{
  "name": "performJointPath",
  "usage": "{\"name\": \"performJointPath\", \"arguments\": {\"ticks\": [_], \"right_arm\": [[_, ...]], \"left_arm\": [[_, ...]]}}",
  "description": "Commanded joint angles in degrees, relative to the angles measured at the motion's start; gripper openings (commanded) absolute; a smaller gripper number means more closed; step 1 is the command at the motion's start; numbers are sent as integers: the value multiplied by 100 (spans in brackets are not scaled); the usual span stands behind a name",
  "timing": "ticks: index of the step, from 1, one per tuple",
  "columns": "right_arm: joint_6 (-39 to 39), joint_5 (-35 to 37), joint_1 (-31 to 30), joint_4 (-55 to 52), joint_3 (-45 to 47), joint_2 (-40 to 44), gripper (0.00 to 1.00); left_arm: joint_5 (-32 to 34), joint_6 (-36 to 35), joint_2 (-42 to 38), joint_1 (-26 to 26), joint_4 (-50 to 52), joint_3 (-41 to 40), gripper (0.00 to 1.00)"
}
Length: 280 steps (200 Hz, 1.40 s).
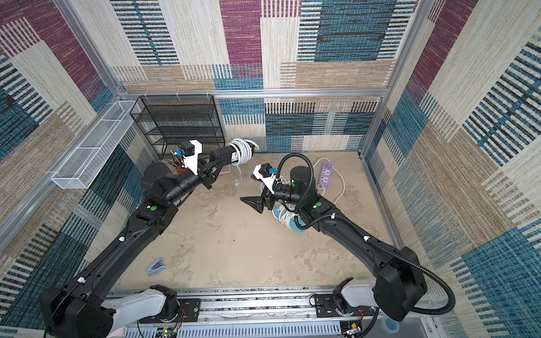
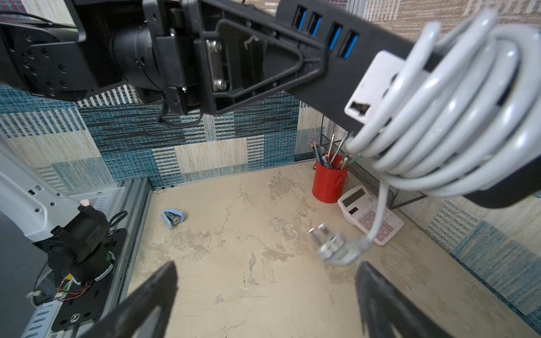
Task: Unwrap the cord wrapped around the power strip
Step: Unwrap the power cord from the power strip.
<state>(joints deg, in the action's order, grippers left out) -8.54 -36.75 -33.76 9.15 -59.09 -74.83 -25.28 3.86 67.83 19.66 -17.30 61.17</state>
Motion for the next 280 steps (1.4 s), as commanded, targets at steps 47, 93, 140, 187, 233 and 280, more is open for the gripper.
{"name": "performJointPath", "arguments": {"ticks": [47,93,140,187,233,280], "right_arm": [[740,-378,960,670,357,430,98],[1310,-889,1448,1525,669,257,98],[1767,-1509,1566,2371,540,-306,98],[2084,-1938,1572,3100,204,-795,98],[2168,-2095,1566,3337,-136,-1093,100],[2337,-2155,1567,3602,-433,-1394,95]], "left_arm": [[-110,275,-105,-114,-741,12,0],[-561,717,-53,-213,-1055,35,0],[-1328,1451,143,-294,-1677,62,0],[-1845,2209,331,-367,-2484,87,0],[-2257,2920,561,-402,-3191,141,0],[-2697,3212,682,-401,-3522,216,0]]}}
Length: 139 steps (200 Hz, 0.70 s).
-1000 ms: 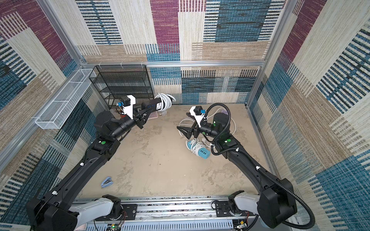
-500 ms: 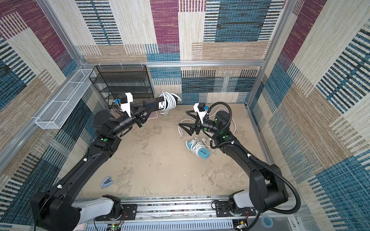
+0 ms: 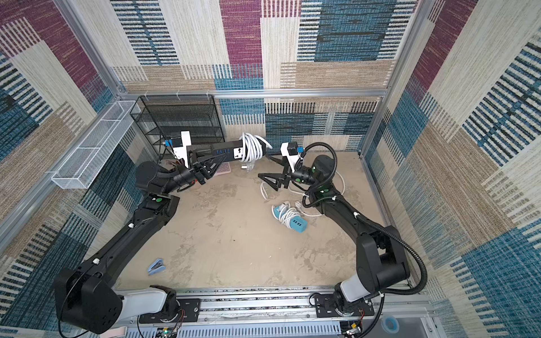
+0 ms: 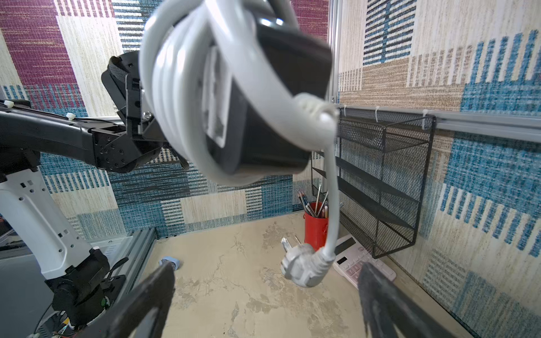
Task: Unwrap the cord wrapped around the power strip
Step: Unwrap the power cord from the power strip.
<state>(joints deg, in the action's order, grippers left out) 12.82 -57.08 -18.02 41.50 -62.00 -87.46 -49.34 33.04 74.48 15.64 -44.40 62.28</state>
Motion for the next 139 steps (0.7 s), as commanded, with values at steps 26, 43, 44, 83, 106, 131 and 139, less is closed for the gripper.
{"name": "performJointPath", "arguments": {"ticks": [26,43,44,83,106,131,139], "right_arm": [[375,-189,-8,572,-290,-336,90],[525,-232,-8,752,-384,-447,86],[535,-233,-8,758,-388,-443,85],[806,-288,0,990,-603,-627,69],[893,-312,-8,1060,-672,-718,58],[930,-328,-8,1089,-719,-779,46],[933,-326,-6,1089,-721,-788,40]], "left_arm": [[-458,499,83,16,-1021,143,0],[-532,562,119,43,-1089,161,0],[-537,567,119,39,-1093,162,0],[-699,725,197,122,-1235,197,0],[-791,772,248,162,-1283,214,0],[-857,814,265,216,-1308,234,0],[-877,810,262,222,-1310,241,0]]}}
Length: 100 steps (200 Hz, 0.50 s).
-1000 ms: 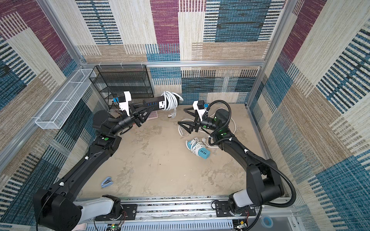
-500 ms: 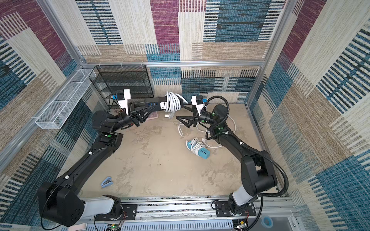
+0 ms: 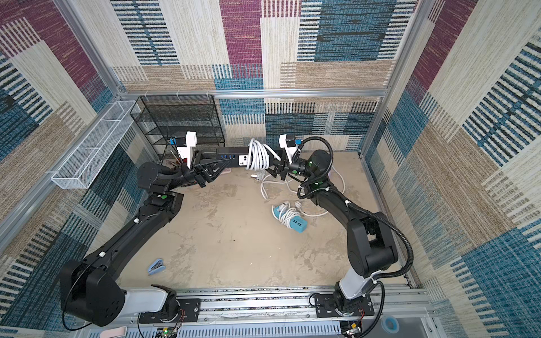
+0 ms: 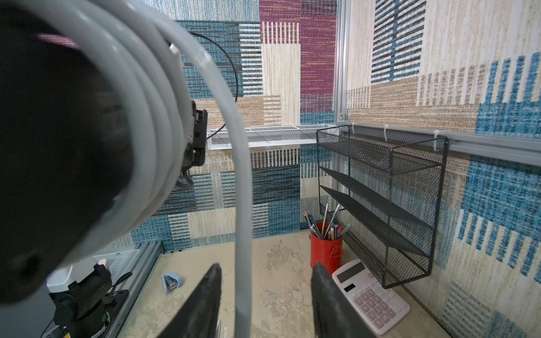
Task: Unwrap the cord wrapped around the power strip
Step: Unwrap the power cord from the power strip.
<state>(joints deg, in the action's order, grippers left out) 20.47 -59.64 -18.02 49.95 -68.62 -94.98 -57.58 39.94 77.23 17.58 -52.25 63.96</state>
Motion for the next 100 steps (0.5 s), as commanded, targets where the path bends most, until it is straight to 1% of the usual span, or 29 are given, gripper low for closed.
{"name": "performJointPath", "arguments": {"ticks": [1,17,29,34,43,66,100], "right_arm": [[164,-68,-7,243,-57,-37,39],[177,-74,-8,243,-69,-46,28],[177,-74,-8,223,-77,-47,18],[181,-66,-2,218,-74,-36,13],[145,-36,-8,183,-65,-17,0],[-81,49,1,-75,-101,79,0],[-593,254,142,-847,-361,316,0]], "left_arm": [[-56,119,-14,31,-524,72,0],[-81,119,-1,51,-524,77,0],[-117,121,11,65,-528,81,0],[-129,131,13,63,-515,81,0],[-141,119,20,81,-510,89,0],[-168,-10,1,85,-355,90,0],[-196,-190,-7,84,-135,90,0]]}}
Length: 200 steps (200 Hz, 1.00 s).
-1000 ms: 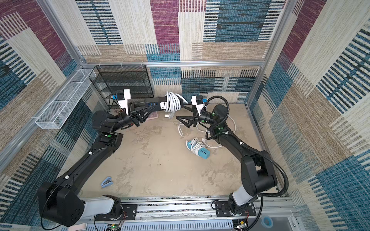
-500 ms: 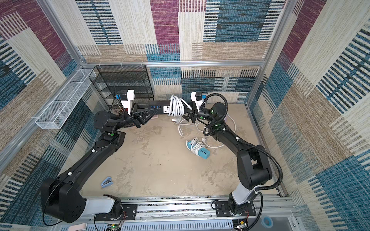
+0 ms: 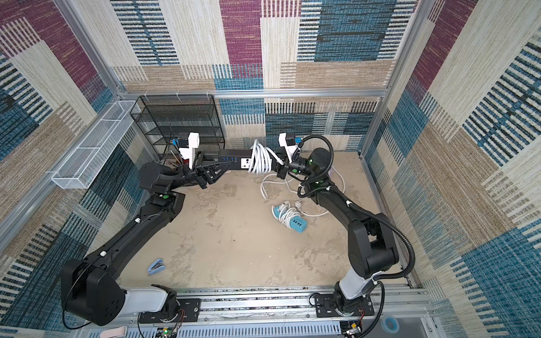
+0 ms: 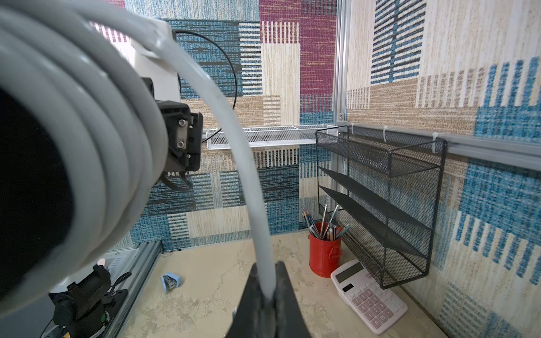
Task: Unwrap the cord wrapped around the power strip
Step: Unwrap the power cord from the power strip.
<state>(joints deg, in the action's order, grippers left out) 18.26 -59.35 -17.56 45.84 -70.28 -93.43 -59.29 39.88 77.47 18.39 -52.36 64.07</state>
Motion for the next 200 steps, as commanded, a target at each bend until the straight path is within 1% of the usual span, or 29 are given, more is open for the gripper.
{"name": "performJointPath", "arguments": {"ticks": [1,49,75,99,121,158,182,200], "right_arm": [[-387,233,109,-462,-209,164,0],[-1205,692,374,-1705,-972,463,0],[-1579,1057,410,-2120,-1100,783,0],[-1944,1521,418,-2381,-945,1255,0],[-2377,2030,403,-2750,-736,1794,0],[-2886,2861,406,-3260,-217,2721,0],[-3059,3111,405,-3702,-17,3194,0],[-3074,3130,403,-3975,133,3475,0]], "left_arm": [[-28,-183,-27,0,-125,79,0],[-102,-241,24,17,8,111,0],[-136,-320,37,28,118,117,0],[-117,-464,-2,33,297,119,0],[-41,-747,-86,17,608,121,0],[125,-1117,-196,-18,1025,133,0],[466,-1486,-326,-79,1357,90,0],[803,-1820,-462,-99,1631,51,0]]}}
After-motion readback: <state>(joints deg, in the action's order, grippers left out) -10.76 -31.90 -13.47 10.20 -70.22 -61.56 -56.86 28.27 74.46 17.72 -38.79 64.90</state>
